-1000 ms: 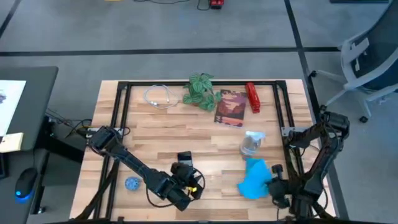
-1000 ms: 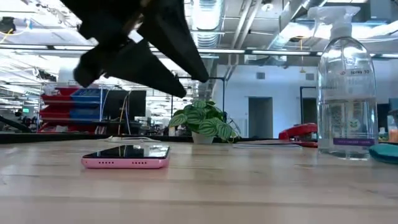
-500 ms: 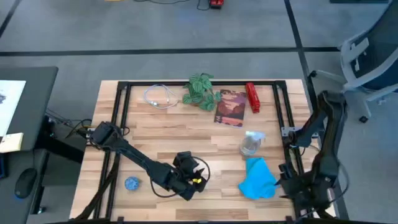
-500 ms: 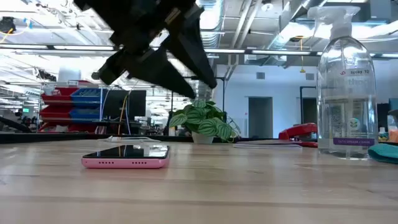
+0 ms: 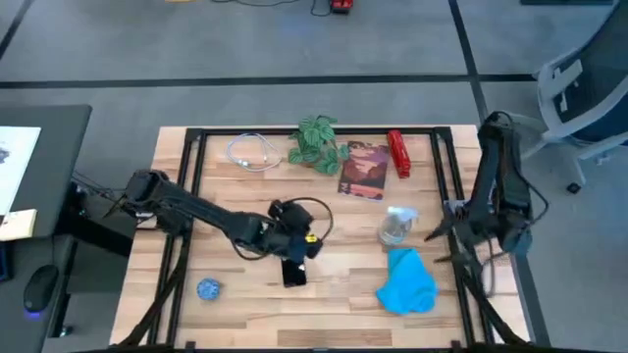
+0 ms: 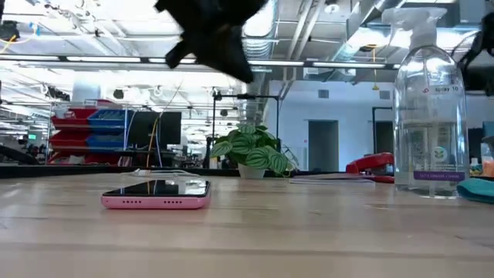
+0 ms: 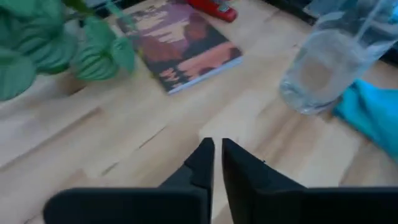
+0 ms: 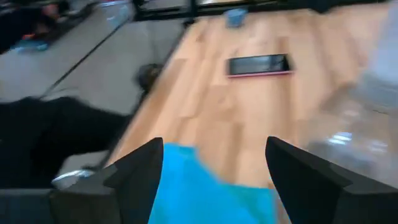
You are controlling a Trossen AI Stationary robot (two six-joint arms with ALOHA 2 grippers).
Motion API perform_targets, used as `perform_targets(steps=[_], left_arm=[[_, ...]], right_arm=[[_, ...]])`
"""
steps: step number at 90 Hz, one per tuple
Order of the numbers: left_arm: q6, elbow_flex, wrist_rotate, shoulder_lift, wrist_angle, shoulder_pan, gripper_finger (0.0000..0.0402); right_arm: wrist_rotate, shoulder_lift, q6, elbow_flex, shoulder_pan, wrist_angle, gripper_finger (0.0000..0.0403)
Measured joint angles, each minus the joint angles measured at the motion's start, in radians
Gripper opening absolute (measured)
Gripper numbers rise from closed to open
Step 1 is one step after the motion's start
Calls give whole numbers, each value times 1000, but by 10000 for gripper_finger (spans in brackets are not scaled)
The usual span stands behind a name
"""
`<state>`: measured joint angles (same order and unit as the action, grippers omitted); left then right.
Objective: Apply microfiber cloth
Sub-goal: Move the transparent spray bottle to the center of the table
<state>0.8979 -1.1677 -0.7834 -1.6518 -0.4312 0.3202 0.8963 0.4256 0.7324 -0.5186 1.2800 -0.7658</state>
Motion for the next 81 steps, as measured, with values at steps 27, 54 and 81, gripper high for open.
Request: perform_targets(steps=[27, 54, 81], left_arm=[[46, 433, -7, 207, 508, 49, 5], [14, 505, -7, 193, 640, 56, 9], [-72, 505, -40, 194, 690, 66, 73]], right_arm=[[173, -20, -87, 17, -157, 13, 269], [45, 8, -317, 17, -341, 266, 268], [-149, 138, -445, 17, -625, 413, 208]])
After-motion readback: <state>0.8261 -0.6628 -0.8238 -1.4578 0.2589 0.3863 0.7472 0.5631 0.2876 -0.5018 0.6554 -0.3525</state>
